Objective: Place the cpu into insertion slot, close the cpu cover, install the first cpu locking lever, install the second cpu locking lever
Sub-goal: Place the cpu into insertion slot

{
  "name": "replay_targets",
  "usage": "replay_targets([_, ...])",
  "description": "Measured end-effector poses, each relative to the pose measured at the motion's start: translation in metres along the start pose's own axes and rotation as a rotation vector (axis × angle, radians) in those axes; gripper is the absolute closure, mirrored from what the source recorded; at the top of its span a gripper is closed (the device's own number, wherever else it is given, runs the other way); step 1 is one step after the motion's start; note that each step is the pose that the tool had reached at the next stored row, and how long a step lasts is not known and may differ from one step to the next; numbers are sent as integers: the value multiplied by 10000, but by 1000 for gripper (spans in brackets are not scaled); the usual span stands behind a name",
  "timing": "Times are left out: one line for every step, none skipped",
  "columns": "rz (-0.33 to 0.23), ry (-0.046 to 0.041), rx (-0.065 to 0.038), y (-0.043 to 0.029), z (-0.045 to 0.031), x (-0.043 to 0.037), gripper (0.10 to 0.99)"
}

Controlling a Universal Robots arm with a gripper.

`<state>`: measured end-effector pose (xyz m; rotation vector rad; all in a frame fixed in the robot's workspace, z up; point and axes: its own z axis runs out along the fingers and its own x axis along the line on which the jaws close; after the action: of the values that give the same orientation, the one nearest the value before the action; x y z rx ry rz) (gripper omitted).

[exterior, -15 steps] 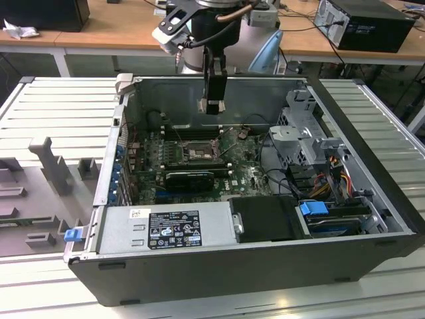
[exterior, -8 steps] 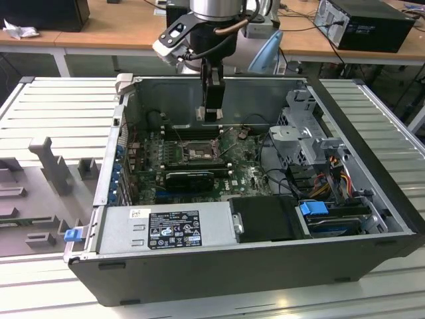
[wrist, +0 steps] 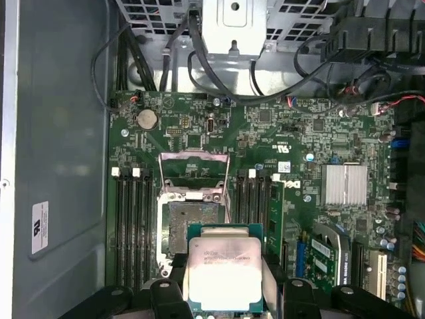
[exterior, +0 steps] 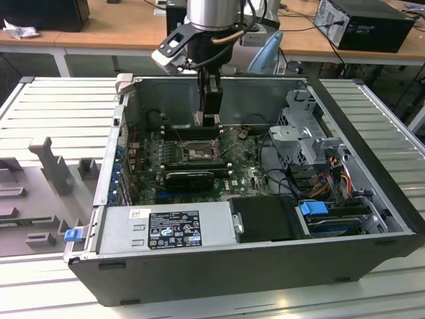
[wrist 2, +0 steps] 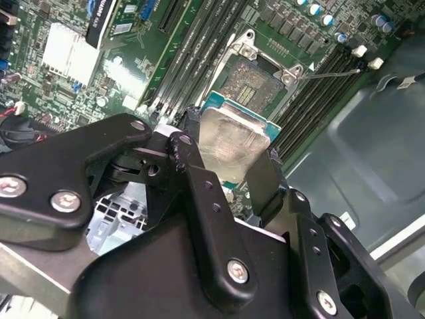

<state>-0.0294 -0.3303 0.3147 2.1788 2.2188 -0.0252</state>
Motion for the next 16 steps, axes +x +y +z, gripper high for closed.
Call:
replay_targets([-3,-1,16,0,16,7,561])
replay_targets([-4,-5,37,-1,38,20,561])
replay_targets([-5,-10,57,-1,53,32,561])
replay_targets([-6,-16,71,-2,64,42,561])
replay_targets([-7,-20,85,-2,82,51,561])
replay_targets([-8,-24,95,-2,101,58,561])
replay_targets([-10,-27,106,-2,140,70,561])
replay_targets([-13,-33,109,-2,166,72,561])
replay_targets([-20,-33,108,-4,209,73,561])
replay_targets([-33,-30,107,-4,241,75,561])
replay_targets([-39,-14,107,-5,257,75,561])
replay_targets([-42,10,106,-6,269,75,561])
replay_targets([-47,55,105,-7,284,75,561])
replay_targets([-49,92,104,-9,295,74,561])
replay_targets([-52,169,104,-13,308,72,561])
replay_targets([-56,248,101,-16,319,71,561])
